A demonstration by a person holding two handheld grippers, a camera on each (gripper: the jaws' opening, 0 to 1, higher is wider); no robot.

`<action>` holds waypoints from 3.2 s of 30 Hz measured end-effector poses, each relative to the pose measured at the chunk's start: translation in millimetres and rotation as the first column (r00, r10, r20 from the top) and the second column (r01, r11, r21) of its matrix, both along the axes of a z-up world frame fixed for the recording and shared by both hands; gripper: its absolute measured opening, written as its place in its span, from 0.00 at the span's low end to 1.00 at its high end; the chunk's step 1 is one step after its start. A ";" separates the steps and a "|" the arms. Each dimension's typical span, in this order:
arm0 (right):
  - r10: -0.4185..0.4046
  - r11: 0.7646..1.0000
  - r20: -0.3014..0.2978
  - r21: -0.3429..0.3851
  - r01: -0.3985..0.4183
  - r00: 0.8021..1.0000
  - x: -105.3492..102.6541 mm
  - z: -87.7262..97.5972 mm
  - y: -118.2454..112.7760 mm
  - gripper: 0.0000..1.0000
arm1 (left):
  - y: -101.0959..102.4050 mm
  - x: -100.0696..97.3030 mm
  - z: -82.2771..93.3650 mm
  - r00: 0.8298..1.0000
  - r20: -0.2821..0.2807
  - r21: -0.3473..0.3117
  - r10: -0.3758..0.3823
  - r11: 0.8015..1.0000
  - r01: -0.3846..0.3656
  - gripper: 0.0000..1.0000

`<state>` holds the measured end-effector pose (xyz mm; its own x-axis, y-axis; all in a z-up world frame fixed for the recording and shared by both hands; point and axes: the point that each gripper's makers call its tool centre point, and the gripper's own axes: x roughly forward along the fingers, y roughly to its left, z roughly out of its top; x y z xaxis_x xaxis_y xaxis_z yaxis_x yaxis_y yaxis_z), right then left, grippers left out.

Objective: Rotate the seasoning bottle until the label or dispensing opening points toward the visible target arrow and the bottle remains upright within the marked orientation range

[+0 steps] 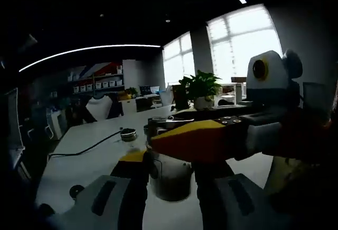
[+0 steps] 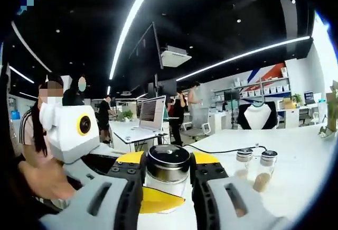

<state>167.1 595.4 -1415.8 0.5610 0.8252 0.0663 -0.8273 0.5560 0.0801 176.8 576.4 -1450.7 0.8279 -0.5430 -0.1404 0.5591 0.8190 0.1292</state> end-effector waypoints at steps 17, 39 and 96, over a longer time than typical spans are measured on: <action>0.299 0.954 0.067 -0.014 -0.299 0.952 -15.5 12.5 -9.2 0.29 | -8.9 -24.2 12.7 0.958 -0.023 -0.118 -0.284 0.953 0.280 0.34; 0.121 0.993 0.052 0.005 -0.122 0.991 3.1 13.8 -2.0 0.30 | 5.7 0.2 21.2 0.999 0.048 -0.020 0.001 1.000 0.000 0.33; 0.328 0.928 -0.149 -0.134 -0.348 0.933 46.7 -80.2 79.8 0.29 | 96.5 16.0 -73.8 0.962 -0.191 -0.019 0.196 0.979 -0.204 0.38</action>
